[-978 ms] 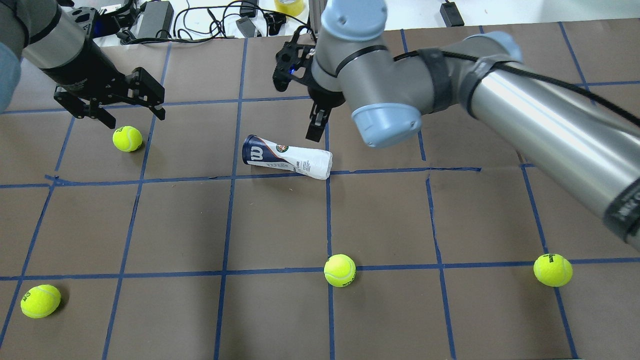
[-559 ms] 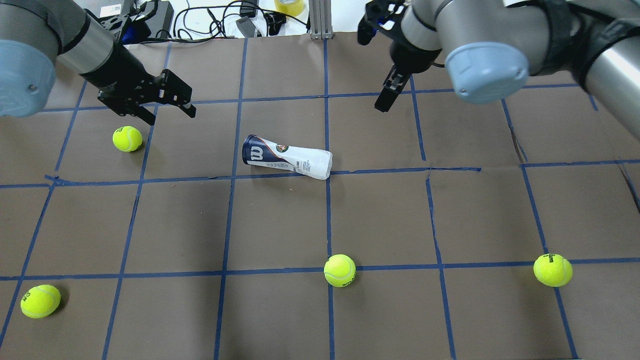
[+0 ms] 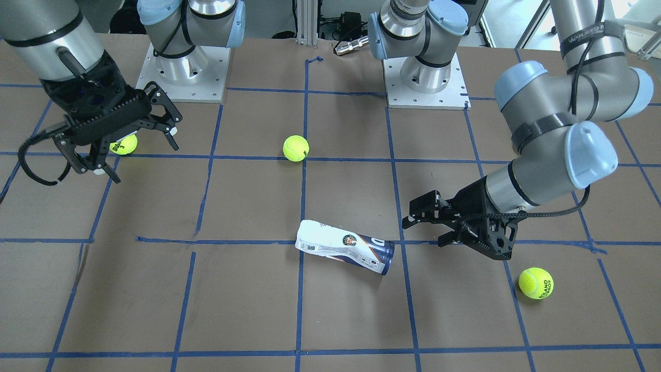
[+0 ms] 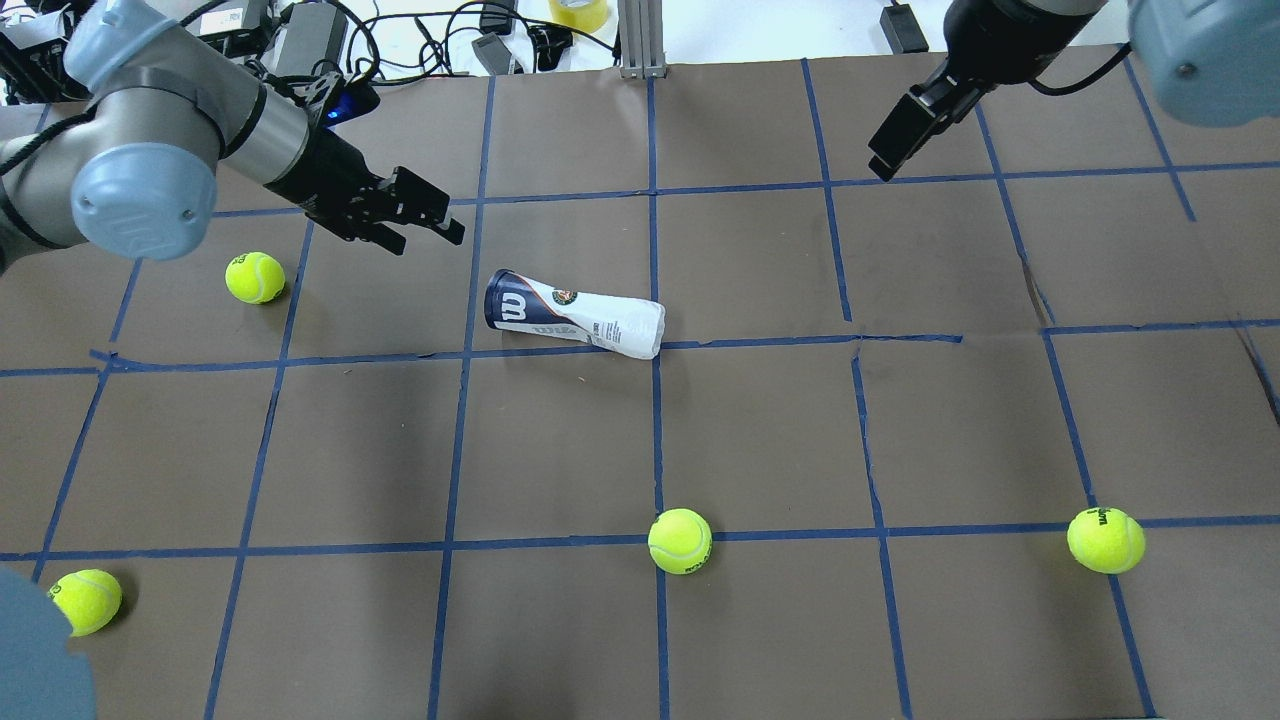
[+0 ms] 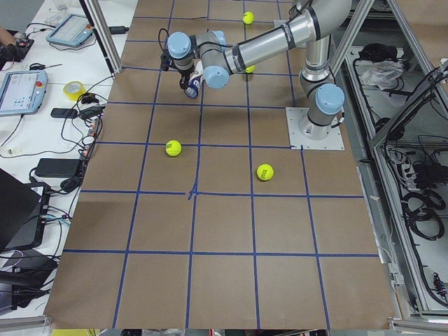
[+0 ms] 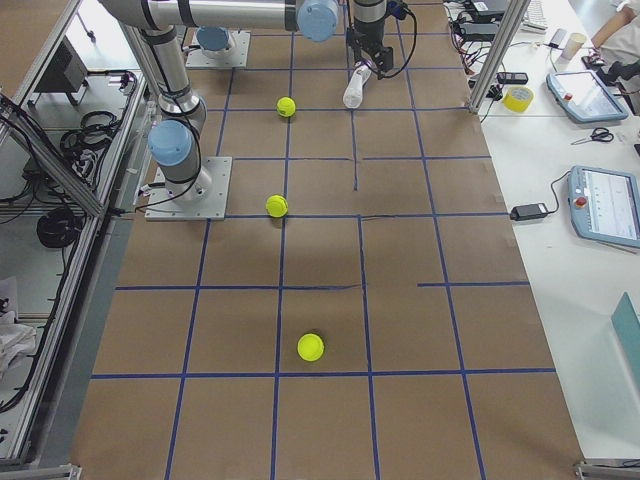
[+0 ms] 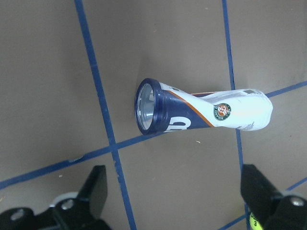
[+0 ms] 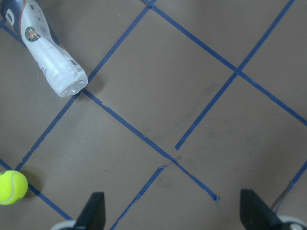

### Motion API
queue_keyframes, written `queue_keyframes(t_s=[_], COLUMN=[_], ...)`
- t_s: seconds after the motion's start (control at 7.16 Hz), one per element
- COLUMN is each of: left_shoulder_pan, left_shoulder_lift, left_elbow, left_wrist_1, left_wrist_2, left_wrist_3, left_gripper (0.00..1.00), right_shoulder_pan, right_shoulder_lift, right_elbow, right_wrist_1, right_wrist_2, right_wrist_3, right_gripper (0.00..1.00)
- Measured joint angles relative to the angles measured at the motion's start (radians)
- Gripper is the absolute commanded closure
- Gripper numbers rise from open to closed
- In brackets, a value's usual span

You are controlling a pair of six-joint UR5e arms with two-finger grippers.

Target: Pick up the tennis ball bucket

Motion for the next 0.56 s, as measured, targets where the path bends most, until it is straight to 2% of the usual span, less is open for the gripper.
queue_keyframes(t_s=[0.28, 0.56], left_shoulder_pan=[0.000, -0.001], left_shoulder_lift=[-0.076, -0.123], left_elbow=[-0.006, -0.016], left_wrist_1=[0.017, 0.013], left_wrist_2=[-0.088, -0.143], left_wrist_3=[0.018, -0.005], left_gripper=[0.00, 0.00], right_shoulder_pan=[0.006, 0.009], right_shoulder_lift=[-0.062, -0.079], right_elbow=[-0.002, 0.000], right_wrist_1=[0.079, 0.099], right_wrist_2=[-0.092, -0.141], right_wrist_3=[0.247, 0.386], right_gripper=[0.00, 0.00])
